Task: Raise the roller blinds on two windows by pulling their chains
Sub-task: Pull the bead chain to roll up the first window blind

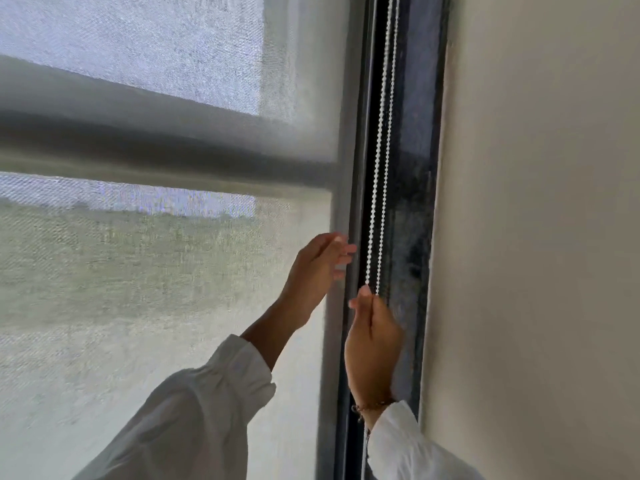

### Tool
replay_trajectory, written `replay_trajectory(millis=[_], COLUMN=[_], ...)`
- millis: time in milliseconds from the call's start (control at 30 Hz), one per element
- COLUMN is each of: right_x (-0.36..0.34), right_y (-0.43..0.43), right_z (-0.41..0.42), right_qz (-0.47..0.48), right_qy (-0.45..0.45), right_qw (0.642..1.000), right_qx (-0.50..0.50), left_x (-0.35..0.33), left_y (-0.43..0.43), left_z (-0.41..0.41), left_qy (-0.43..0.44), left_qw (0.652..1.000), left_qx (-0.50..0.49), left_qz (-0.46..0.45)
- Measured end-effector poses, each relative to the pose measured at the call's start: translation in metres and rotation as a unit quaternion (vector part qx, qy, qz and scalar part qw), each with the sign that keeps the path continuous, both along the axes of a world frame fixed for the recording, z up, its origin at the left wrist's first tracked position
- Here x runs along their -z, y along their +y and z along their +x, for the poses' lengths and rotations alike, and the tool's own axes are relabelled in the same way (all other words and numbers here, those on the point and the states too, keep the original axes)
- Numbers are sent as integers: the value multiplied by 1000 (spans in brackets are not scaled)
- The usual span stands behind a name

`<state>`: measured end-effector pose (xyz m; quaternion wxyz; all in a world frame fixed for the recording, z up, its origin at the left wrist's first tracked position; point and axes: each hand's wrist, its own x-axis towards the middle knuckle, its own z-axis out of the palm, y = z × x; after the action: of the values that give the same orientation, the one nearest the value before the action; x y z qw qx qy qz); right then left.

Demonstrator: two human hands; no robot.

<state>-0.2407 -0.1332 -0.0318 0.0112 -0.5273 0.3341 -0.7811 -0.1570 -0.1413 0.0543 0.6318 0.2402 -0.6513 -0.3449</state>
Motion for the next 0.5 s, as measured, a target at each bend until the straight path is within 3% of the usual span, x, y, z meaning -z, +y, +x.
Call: replay_trajectory(millis=[100,333,500], right_x=[19,16,15], right_y=[4,25,29], right_z=[4,-13,-21], right_qz=[-52,-80,-62], right_qy=[37,29,10], right_qw=[997,996,998], right_qx=[38,36,27], left_x=[-3,1,2], left_y=[-9,-21,-13], left_z=[-8,-40,-49], left_qy=[-7,-45,-1], left_qw=[1000,996,999], left_qx=[-13,-68,17], left_qz=[-9,-21,29])
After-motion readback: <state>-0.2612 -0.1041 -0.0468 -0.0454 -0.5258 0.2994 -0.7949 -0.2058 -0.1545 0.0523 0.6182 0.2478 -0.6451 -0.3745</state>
